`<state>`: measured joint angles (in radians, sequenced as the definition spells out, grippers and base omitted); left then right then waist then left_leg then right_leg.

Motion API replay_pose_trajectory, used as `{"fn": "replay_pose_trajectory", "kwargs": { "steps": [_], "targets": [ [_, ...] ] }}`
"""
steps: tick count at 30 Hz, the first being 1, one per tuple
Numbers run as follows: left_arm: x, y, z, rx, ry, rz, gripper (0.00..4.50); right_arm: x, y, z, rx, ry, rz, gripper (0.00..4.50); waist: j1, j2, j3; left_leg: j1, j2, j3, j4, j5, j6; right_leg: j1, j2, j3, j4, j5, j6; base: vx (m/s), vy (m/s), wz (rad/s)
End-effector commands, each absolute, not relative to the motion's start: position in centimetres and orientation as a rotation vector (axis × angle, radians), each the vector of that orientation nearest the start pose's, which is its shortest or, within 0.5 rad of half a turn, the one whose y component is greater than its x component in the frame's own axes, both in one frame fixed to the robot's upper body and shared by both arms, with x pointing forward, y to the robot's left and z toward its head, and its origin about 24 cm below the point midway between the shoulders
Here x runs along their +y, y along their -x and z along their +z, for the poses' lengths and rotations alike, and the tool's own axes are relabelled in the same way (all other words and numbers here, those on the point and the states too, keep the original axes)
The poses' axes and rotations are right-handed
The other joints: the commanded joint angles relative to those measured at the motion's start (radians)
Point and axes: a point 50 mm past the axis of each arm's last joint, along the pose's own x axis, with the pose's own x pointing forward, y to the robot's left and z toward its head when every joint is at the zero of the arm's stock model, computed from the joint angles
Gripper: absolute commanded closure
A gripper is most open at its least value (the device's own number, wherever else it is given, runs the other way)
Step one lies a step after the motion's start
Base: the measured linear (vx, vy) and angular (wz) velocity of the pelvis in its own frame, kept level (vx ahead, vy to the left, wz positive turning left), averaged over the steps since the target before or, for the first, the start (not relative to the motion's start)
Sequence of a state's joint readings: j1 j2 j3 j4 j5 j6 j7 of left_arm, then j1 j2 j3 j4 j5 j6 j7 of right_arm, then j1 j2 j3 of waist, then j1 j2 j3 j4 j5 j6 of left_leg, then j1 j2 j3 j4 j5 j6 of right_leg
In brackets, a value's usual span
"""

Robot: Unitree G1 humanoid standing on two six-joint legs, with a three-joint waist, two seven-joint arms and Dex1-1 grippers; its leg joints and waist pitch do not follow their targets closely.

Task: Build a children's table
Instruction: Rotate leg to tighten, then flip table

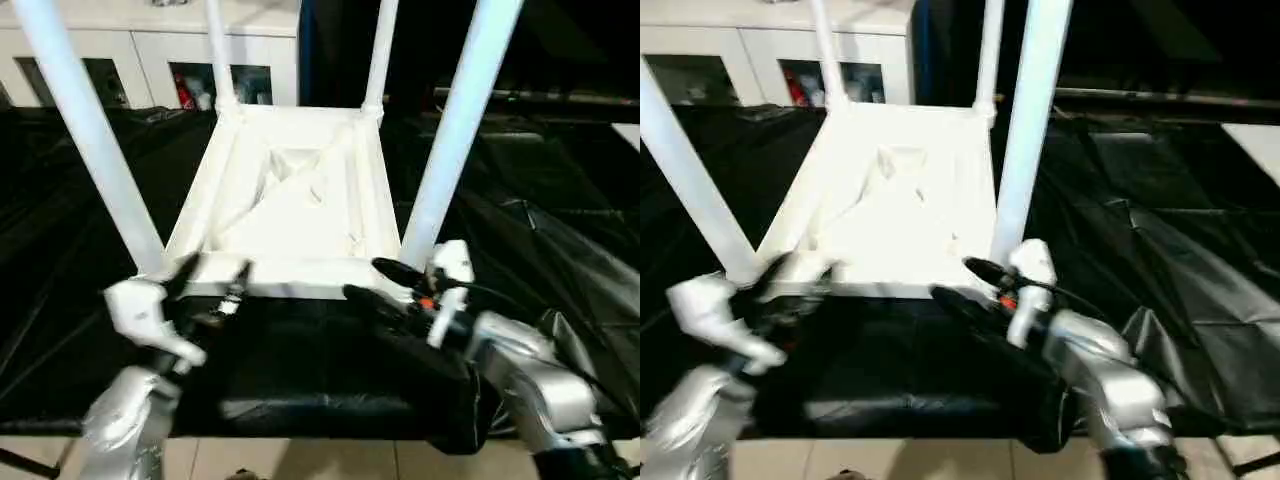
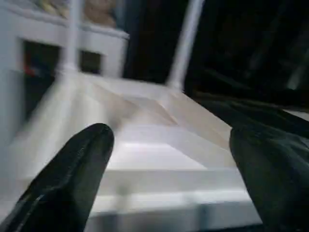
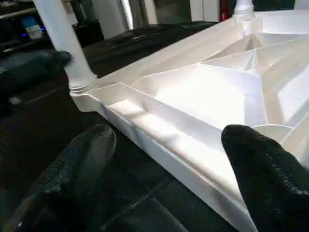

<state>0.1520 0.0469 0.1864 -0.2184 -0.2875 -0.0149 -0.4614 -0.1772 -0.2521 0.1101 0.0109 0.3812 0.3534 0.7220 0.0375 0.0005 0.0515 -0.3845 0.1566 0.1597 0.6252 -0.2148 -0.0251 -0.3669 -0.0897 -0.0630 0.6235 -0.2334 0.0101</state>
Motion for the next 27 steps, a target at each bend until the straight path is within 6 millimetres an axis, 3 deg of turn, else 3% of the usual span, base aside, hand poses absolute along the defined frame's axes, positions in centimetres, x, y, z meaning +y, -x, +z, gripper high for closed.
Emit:
{"fn": "replay_pose_trajectory", "kwargs": {
  "steps": [1,3,4,8,15,18,19,23,27],
  "targets": [
    [19.9,-21.2,6.9,-0.188,0.125,-0.196,0.07,-12.1,-26.9,5.6,0.188,-0.15,0.895,0.56,0.002,-0.009,-0.044,0.014,0.081,-0.024,-0.107,-0.233,0.007,0.024,-0.064,0.052,-0.082,-0.123,-0.205,0.0,0.0,0.0],
    [20.6,-20.7,6.8,-0.19,0.106,-0.16,0.07,-11.5,-27.2,5.5,0.18,-0.151,0.892,0.56,0.003,-0.006,-0.044,0.013,0.082,-0.024,-0.109,-0.231,-0.003,0.024,-0.064,0.053,-0.078,-0.112,-0.192,0.0,0.0,0.0],
    [20.9,-20.6,6.7,-0.181,0.092,-0.152,0.07,-11.4,-27.4,5.5,0.169,-0.155,0.88,0.56,0.002,-0.015,-0.045,0.014,0.083,-0.021,-0.109,-0.223,-0.007,0.024,-0.064,0.053,-0.078,-0.095,-0.187,0.0,0.0,0.0],
    [22.3,-20.9,6.4,-0.148,0.058,-0.1,0.07,-11.6,-28.2,5.8,0.134,-0.162,0.817,0.56,0.006,-0.012,-0.046,0.019,0.081,-0.018,-0.109,-0.2,-0.017,0.021,-0.059,0.053,-0.07,-0.046,-0.182,0.0,0.0,0.0],
    [23.0,-24.5,5.6,-0.037,0.075,-0.16,0.07,-12.2,-28.3,5.7,0.132,-0.172,0.812,0.56,0.022,-0.019,-0.051,0.026,0.076,-0.014,-0.109,-0.2,-0.042,0.019,-0.06,0.054,-0.066,-0.028,-0.173,0.0,0.0,0.0],
    [24.5,-26.1,5.1,-0.007,0.066,-0.093,0.07,-11.6,-27.6,6.0,0.116,-0.182,0.927,0.56,0.025,-0.02,-0.052,0.027,0.075,-0.015,-0.108,-0.212,-0.03,0.021,-0.062,0.055,-0.068,-0.037,-0.17,0.0,0.0,0.0],
    [24.8,-26.4,5.0,0.005,0.074,-0.083,0.07,-11.4,-27.2,6.1,0.124,-0.193,0.978,0.56,0.026,-0.015,-0.054,0.024,0.078,-0.017,-0.109,-0.203,-0.031,0.026,-0.064,0.053,-0.065,-0.025,-0.175,0.0,0.0,0.0],
    [25.1,-26.8,4.7,0.027,0.092,-0.08,0.07,-10.8,-26.2,6.2,0.154,-0.191,1.106,0.56,0.026,-0.02,-0.057,0.02,0.079,-0.017,-0.104,-0.159,-0.004,0.03,-0.066,0.052,-0.059,0.052,-0.2,0.0,0.0,0.0],
    [25.5,-27.7,4.6,0.031,0.083,-0.073,0.07,-10.7,-26.2,5.9,0.163,-0.172,1.126,0.56,0.028,-0.02,-0.057,0.023,0.08,-0.015,-0.104,-0.169,0.001,0.027,-0.068,0.052,-0.061,0.01,-0.218,0.0,0.0,0.0]
  ]
}}
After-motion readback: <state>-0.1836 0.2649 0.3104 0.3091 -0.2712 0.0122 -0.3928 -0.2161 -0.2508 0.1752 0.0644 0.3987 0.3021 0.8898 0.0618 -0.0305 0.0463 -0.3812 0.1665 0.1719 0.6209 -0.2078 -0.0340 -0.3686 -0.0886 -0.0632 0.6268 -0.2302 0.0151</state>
